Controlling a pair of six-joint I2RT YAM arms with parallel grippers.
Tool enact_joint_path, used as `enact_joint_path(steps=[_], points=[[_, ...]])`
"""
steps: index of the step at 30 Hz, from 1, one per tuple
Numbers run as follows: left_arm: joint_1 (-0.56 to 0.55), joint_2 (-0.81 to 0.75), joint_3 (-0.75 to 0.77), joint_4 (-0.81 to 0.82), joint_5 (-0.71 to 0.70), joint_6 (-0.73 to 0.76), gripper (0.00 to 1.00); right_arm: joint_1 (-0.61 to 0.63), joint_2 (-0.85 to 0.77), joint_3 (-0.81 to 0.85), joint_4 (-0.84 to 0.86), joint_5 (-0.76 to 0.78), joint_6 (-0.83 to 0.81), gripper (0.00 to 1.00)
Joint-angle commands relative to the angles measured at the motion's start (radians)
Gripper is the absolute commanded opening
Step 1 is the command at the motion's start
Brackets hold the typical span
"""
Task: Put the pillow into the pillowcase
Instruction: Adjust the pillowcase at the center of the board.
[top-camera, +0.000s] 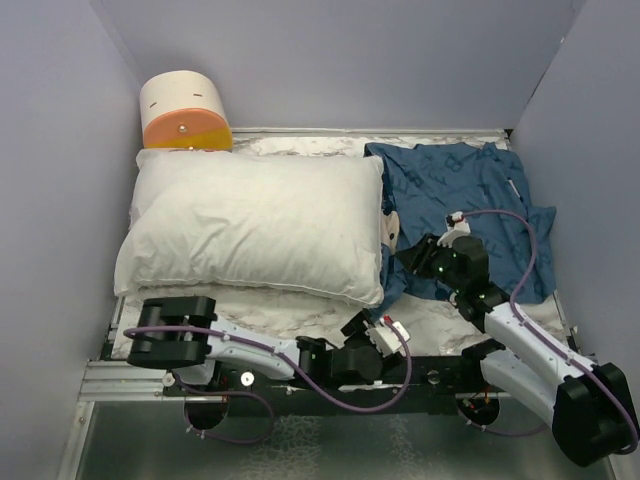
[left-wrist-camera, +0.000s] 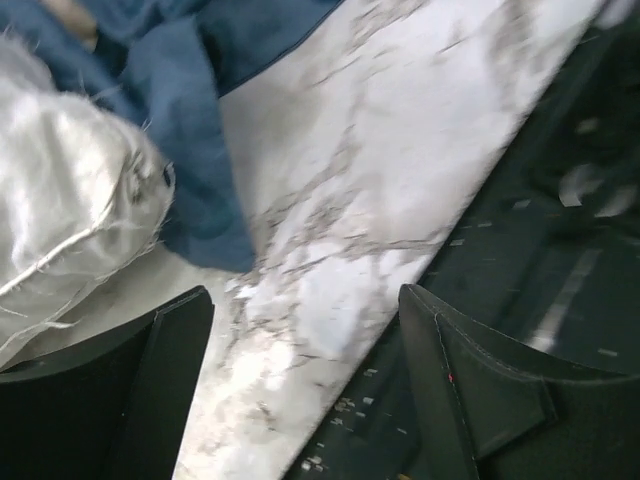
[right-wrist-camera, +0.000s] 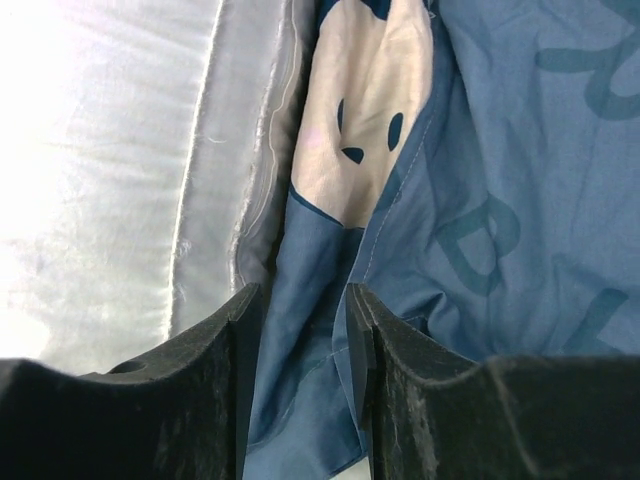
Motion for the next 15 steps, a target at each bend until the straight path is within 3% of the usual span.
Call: enact_joint_path(steps=[1,15], points=[[0.038,0.107,-0.014,0.165,-0.201,0.093,0.78,0.004,-0.063,-0.025,-0.028,0.046,0.060,0.40],[0.205,0.348,0.088,0.121,-0.152,-0.078,0.74,0.004,-0.057,-0.060,-0.011,0.063,0.084,0.41]])
